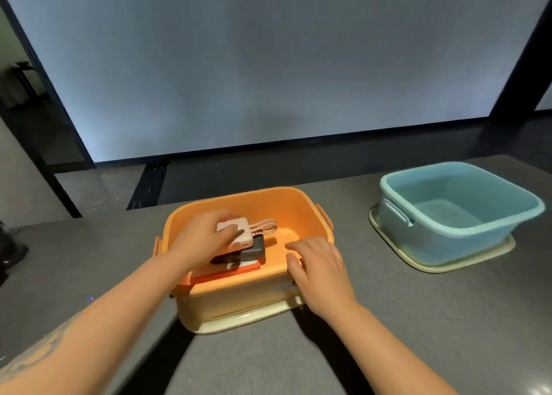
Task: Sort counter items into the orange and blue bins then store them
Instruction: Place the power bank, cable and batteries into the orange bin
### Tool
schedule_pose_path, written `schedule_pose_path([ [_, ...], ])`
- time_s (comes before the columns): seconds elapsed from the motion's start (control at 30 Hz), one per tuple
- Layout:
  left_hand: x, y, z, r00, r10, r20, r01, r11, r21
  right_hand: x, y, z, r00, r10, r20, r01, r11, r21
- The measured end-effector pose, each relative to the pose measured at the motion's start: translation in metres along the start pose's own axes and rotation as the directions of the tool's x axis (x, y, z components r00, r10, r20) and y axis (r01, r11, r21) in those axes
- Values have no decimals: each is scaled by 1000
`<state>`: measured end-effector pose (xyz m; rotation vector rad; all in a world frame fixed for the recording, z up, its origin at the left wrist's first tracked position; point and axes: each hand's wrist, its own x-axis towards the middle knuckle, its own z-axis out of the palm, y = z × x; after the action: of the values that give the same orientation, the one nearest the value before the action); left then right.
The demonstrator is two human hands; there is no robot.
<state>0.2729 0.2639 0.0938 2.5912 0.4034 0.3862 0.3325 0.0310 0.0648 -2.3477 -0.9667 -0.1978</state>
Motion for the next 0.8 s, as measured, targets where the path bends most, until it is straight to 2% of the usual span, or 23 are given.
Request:
schedule_pose_path([
  [0.07,-21,20,-2,990,-25,-138,13,996,-87,-12,2,-13,1000,-18,10,18,1000,-3],
  [0.23,-74,80,-1,978,-2,-209,-52,966,-252,-57,17,-63,994,40,-106,-45,998,-38],
  [0.37,-107,120,19,980,23,-196,-88,939,-332,-108,41,-105,976,148,-158,-164,982,-89],
  [0.47,-124,149,47,991,58,-120,-103,904,-416,-154,57,-130,941,280,-191,-304,946,-113],
  [0.6,-145,192,84,981,192,-13,-178,877,-446,-226,70,-154,846,458,-272,-505,852,-139],
  [0.8,-181,272,129,870,474,137,-358,797,-486,-357,61,-189,594,641,-486,-767,634,-101],
])
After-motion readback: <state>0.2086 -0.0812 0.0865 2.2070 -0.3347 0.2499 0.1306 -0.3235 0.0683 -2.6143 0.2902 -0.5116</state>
